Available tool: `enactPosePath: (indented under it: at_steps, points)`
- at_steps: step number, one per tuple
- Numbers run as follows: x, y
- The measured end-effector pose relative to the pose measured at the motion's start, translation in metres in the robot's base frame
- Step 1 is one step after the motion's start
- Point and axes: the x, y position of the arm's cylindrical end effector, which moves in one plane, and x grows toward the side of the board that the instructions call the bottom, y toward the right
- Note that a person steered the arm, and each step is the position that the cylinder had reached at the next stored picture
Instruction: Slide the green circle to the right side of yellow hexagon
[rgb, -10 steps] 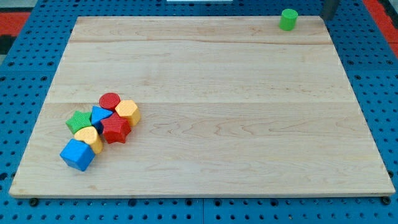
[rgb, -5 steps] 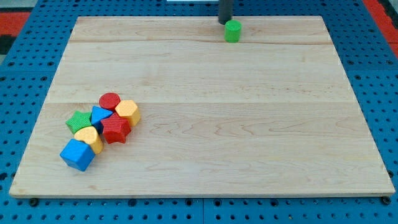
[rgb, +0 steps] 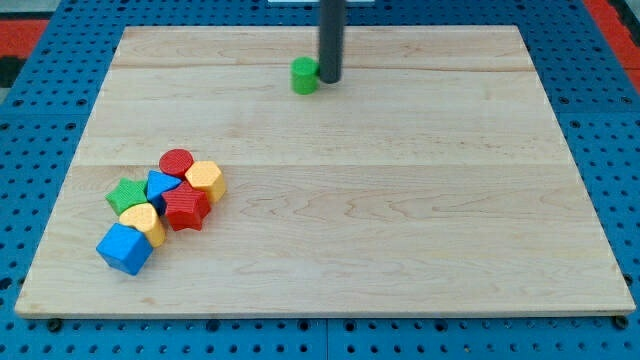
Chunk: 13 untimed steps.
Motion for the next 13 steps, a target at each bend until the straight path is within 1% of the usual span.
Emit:
enactPosePath:
  at_steps: [1, 2, 3, 4, 5, 6, 7, 8, 9, 11, 12, 13]
  points:
    - [-0.020, -0.039]
    - [-0.037, -0.096]
    - [-0.041, -0.160]
    - [0.005, -0.123]
    - [0.021, -0.098]
    - [0.002, -0.088]
    - [0.007, -0.072]
    - [0.023, -0.050]
    - [0.033, -0.047]
    - [0.067, -0.017]
    - [0.088, -0.011]
    - [0.091, -0.029]
